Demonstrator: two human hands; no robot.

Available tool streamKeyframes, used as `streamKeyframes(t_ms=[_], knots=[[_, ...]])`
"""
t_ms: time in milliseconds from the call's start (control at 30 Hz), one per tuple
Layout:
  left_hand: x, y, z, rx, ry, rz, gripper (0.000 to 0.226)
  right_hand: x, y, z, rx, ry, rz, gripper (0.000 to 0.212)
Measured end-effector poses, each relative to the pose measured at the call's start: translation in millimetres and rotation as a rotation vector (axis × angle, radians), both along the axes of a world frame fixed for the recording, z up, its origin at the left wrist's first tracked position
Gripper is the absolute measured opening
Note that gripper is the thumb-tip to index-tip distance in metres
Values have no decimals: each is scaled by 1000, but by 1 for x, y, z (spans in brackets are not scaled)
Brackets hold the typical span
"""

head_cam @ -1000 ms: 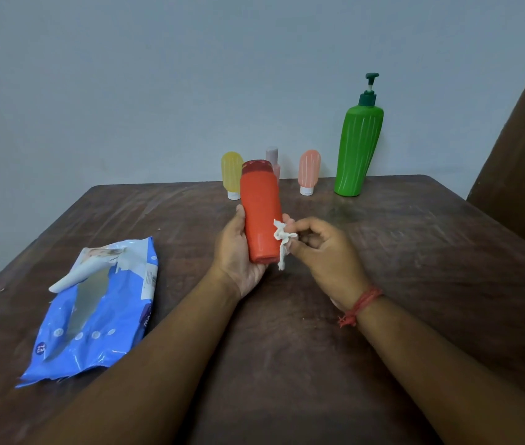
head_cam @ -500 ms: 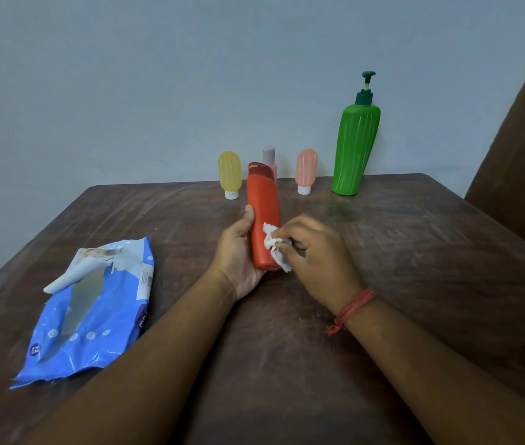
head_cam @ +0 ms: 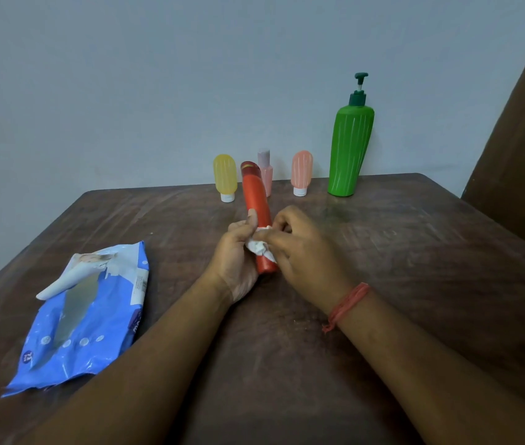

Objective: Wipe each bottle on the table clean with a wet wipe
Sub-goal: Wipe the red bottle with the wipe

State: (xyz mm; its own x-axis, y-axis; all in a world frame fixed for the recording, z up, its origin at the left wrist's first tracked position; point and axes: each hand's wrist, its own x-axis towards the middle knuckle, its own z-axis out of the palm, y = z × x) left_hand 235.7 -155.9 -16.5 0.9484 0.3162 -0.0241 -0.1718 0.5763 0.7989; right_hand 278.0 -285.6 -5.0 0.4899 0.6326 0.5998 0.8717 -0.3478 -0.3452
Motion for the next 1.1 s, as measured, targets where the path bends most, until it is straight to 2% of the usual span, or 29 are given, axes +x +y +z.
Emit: streamKeyframes(t_ms=[67,167,333,400,467,600,767,900,1033,1100], knots=[[1,1,-1,6,0,0,69,0,3,-2,-41,2,43,39],[-1,6,0,-51,48,-26,77,1,-4,-7,-167,-39,172,44],[-4,-1,3,-66,55,-106,61,7,-11,5,0,-179,129,31],[-6,0,5,-80,65,-102,57,6,-8,1,-27,-188,194,20],[-7,3,6,-113,93,-46,58,4,-8,-3,-89,-205,276,18],[-5,4,6,-156,62,55,59,6,-9,3,-11,-167,170,35],[-6,6,8,-220,75,68,63,1,-6,-4,-51,-217,261,22],[-6,4,7,-215,68,81,59,10,-7,-1,28,-280,99,18],[-9,3,9,-194,110,11,61,-3,2,-10,-37,-355,249,20],[-7,3,8,-198,81,34,59,5,2,-8,-21,-333,144,21]])
